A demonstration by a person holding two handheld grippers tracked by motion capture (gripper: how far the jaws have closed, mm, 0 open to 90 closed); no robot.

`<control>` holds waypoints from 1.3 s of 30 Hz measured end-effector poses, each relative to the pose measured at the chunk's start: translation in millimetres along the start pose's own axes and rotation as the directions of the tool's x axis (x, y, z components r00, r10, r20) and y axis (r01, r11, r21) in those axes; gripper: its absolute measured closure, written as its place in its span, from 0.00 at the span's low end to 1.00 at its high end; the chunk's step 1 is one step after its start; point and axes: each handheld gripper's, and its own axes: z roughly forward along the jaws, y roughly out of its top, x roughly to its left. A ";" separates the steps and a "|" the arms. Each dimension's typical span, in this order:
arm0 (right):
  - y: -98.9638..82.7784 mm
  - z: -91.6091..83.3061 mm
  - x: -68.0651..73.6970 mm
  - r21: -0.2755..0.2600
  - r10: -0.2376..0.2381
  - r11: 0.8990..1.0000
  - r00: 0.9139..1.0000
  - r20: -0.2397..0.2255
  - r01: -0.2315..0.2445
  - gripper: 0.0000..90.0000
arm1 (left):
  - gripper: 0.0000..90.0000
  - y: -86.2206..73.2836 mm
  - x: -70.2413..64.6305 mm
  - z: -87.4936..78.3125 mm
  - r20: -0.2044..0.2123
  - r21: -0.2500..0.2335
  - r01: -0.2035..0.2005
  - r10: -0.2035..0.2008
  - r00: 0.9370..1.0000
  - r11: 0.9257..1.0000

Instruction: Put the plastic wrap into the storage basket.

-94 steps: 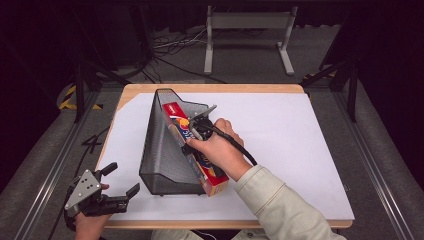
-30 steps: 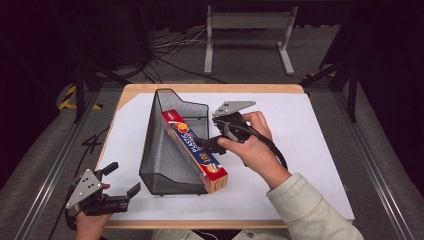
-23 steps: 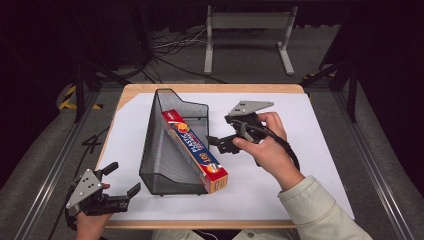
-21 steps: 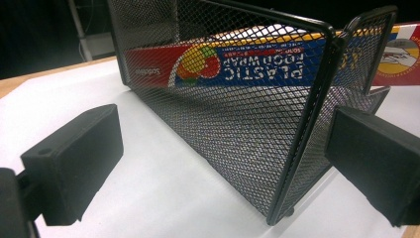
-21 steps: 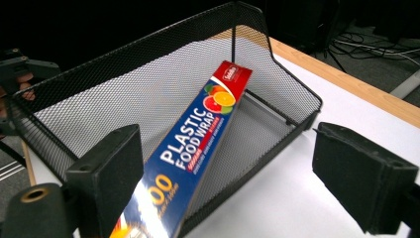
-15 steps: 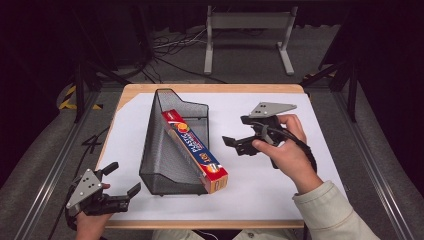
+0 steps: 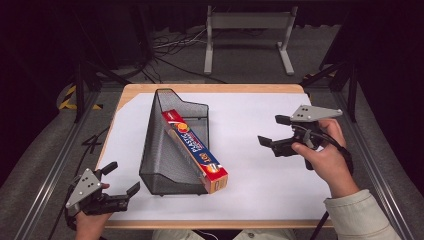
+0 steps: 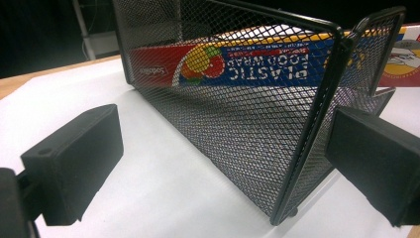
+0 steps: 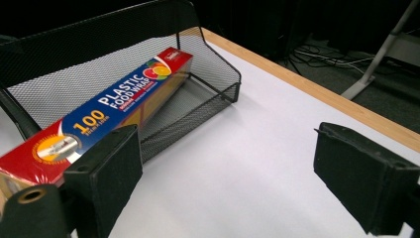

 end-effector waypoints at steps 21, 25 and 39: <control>-91.1 -11.2 -26.1 -0.066 0.004 0.998 1.000 0.019 -0.003 0.10 | 0.03 0.3 0.3 0.8 0.008 -0.006 -0.003 0.003 1.000 1.000; -102.5 -11.7 -27.0 -0.071 -0.003 0.997 1.000 0.025 0.005 0.09 | 0.03 0.4 -0.1 0.8 0.008 -0.003 -0.001 0.001 1.000 1.000; -151.0 -8.2 -28.0 -0.040 0.045 0.998 0.997 0.063 -0.042 0.07 | 0.03 0.2 -0.1 1.0 0.007 -0.003 0.001 -0.001 1.000 1.000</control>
